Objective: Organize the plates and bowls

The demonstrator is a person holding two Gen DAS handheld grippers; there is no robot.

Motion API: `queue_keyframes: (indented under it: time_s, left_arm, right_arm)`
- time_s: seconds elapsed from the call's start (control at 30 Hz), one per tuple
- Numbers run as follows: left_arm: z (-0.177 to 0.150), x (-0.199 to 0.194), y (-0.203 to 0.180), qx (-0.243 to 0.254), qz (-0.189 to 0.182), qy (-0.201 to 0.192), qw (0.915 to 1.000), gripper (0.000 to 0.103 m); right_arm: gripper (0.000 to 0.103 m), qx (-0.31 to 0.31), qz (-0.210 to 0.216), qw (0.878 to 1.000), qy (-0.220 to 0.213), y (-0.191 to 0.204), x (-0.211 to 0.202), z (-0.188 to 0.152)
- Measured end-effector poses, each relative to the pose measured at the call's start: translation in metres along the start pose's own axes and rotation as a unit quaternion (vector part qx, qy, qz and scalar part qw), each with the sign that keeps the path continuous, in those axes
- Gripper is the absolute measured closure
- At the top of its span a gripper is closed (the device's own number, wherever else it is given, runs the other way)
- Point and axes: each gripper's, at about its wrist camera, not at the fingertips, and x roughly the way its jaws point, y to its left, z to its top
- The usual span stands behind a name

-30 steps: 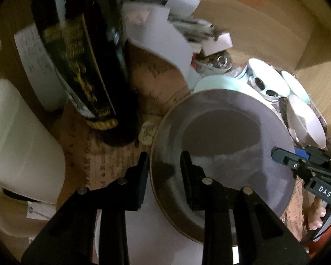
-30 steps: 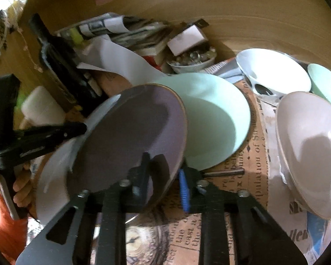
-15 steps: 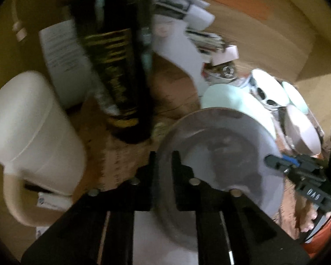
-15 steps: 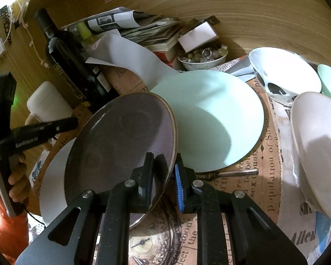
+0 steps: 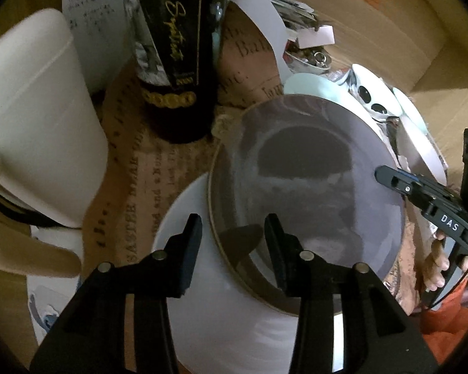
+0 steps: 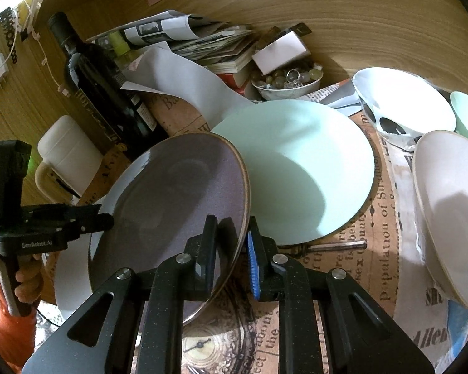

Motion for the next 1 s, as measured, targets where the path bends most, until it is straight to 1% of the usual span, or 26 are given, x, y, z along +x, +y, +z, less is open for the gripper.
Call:
queue_keyframes:
  time_s: [0.1,0.17,0.27,0.37,0.43,0.53,0.63,0.73,0.87,1.0]
  left_arm:
    - [0.002,0.005,-0.002,-0.002,-0.012,0.006,0.9999,0.061]
    - [0.004,0.007,-0.004,-0.002,-0.008,0.003,1.0,0.061]
    - [0.005,0.009,-0.007,0.004,0.006,-0.008,0.9999,0.061]
    - [0.004,0.009,-0.015,0.017,0.033,-0.021,0.9991,0.062]
    - [0.004,0.01,-0.016,0.02,0.044,-0.026,0.9985,0.067]
    - [0.004,0.009,-0.015,0.013,0.031,-0.025,0.9991,0.071]
    - [0.005,0.01,-0.02,0.011,0.023,-0.025,0.9994,0.071]
    - [0.005,0.009,-0.029,0.018,0.016,-0.029,0.9993,0.071]
    - [0.005,0.007,-0.04,0.024,0.0,-0.036,0.9991,0.071]
    - [0.005,0.008,-0.049,0.027,-0.006,-0.037,0.9989,0.072]
  right_arm:
    - [0.087,0.002,0.004,1.0,0.002,0.0,0.001,0.001]
    - [0.085,0.003,0.007,1.0,0.004,0.0,0.003,0.001]
    - [0.084,0.0,0.008,1.0,0.006,0.001,0.003,0.0]
    - [0.085,0.007,0.016,1.0,0.009,-0.003,0.002,0.0]
    - [0.085,0.012,0.017,1.0,0.008,-0.005,-0.001,-0.001]
    - [0.085,0.017,0.015,1.0,0.005,-0.008,-0.008,-0.003]
    - [0.085,0.028,0.019,0.999,0.003,-0.015,-0.015,-0.006]
    - [0.085,0.038,0.011,0.999,-0.001,-0.022,-0.021,-0.009]
    - [0.086,0.065,0.018,0.998,-0.002,-0.036,-0.027,-0.013]
    - [0.086,0.068,0.012,0.998,-0.008,-0.042,-0.033,-0.017]
